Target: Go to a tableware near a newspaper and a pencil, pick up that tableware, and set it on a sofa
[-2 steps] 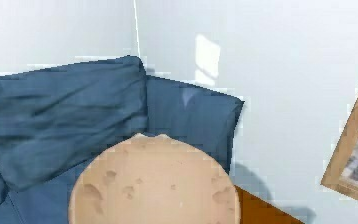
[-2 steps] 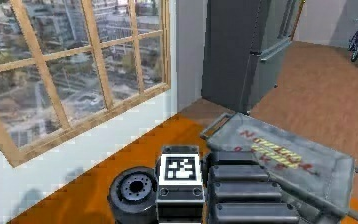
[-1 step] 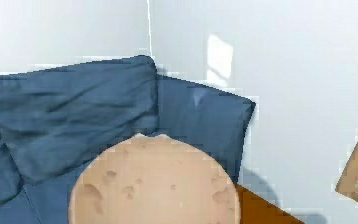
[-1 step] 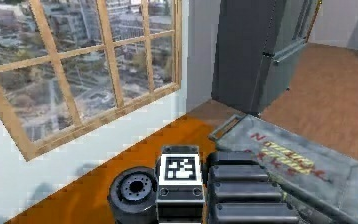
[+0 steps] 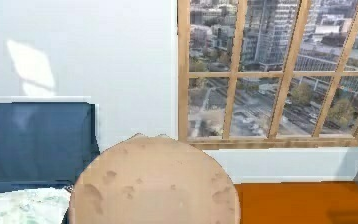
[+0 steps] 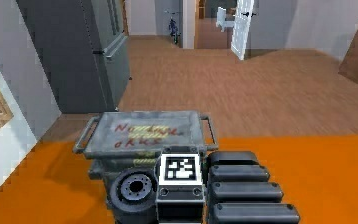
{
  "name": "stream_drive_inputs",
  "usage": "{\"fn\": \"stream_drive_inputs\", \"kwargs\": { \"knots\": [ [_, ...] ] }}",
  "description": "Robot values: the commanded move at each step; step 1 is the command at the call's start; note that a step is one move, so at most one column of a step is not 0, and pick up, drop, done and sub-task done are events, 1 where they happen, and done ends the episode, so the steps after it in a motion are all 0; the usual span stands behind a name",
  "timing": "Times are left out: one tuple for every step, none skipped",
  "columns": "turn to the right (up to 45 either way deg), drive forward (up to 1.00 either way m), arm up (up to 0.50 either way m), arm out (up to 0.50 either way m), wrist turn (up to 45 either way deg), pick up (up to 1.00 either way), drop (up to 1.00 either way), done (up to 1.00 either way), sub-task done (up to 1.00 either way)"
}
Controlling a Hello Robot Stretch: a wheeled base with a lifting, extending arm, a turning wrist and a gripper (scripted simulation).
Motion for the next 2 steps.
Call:
{"fn": "stream_drive_inputs", "kwargs": {
  "knots": [
    [42.0, 0.0, 0.0, 0.0, 0.0, 0.0, 0.0, 0.0, 0.0],
    [-45.0, 0.0, 0.0, 0.0, 0.0, 0.0, 0.0, 0.0, 0.0]
  ]
}}
